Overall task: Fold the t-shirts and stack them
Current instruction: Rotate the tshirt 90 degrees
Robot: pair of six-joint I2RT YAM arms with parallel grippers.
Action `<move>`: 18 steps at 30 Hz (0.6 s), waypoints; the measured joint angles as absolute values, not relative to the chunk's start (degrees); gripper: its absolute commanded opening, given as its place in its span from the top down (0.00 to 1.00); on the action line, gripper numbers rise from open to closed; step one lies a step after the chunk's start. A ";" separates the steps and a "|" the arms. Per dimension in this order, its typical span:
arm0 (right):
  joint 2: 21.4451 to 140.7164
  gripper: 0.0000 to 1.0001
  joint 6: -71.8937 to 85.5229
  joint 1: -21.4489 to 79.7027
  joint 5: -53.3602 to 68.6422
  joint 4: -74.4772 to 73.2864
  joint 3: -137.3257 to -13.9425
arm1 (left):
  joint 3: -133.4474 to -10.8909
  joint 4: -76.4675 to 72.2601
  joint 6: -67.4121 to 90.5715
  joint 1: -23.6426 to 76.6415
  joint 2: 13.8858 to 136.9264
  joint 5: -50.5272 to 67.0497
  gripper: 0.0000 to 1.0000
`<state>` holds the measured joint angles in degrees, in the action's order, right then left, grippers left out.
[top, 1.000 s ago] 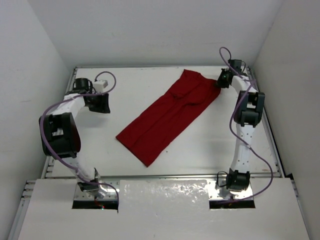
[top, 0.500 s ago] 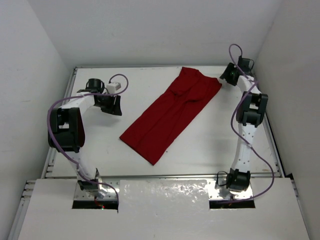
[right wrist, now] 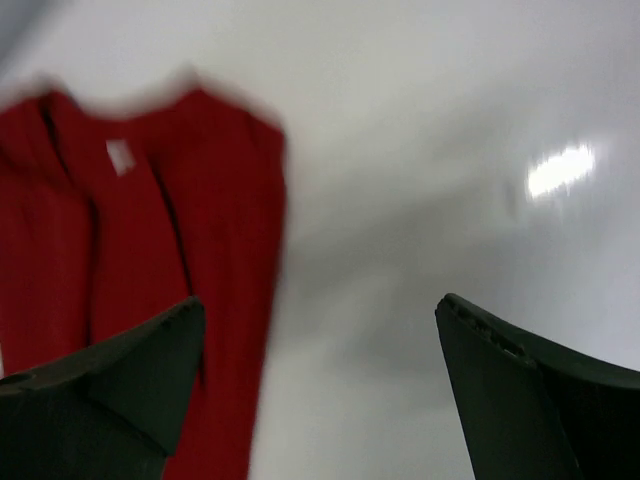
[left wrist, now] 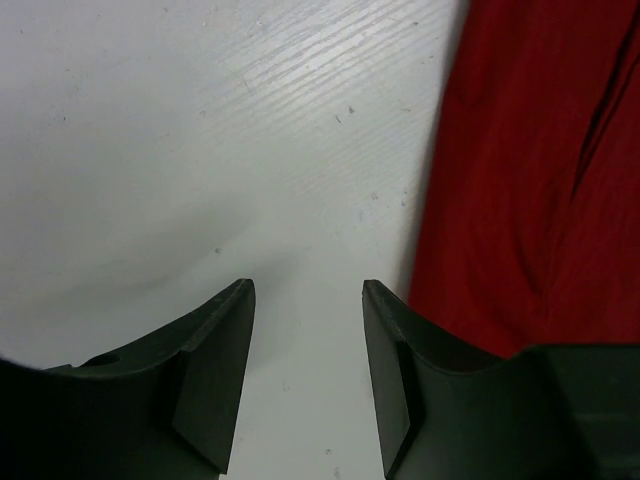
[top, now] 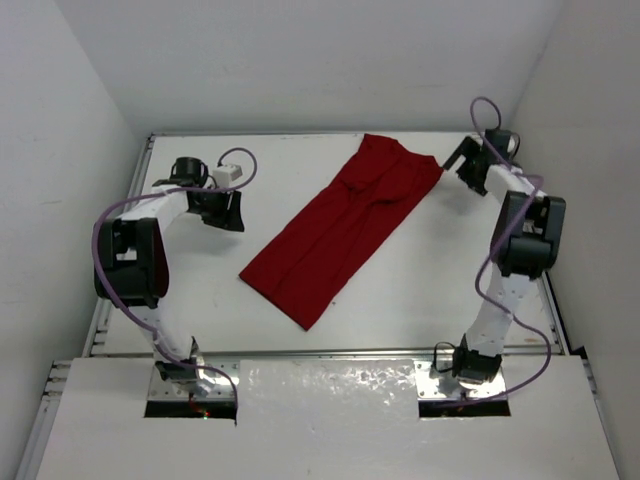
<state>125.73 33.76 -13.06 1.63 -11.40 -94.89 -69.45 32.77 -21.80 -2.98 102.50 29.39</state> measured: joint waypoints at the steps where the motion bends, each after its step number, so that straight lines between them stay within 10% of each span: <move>1: 120.64 0.01 35.29 -12.38 1.28 -8.54 -86.74 | -69.19 32.80 -21.78 -2.98 101.91 29.54 0.55; 9: 86.56 0.06 44.71 5.93 -4.01 -5.85 -43.55 | -67.70 32.60 -21.54 -2.55 96.16 30.46 0.55; 18: 76.58 0.39 61.98 42.54 -6.22 0.01 -28.10 | -67.68 32.29 -20.95 -2.28 94.06 31.59 0.55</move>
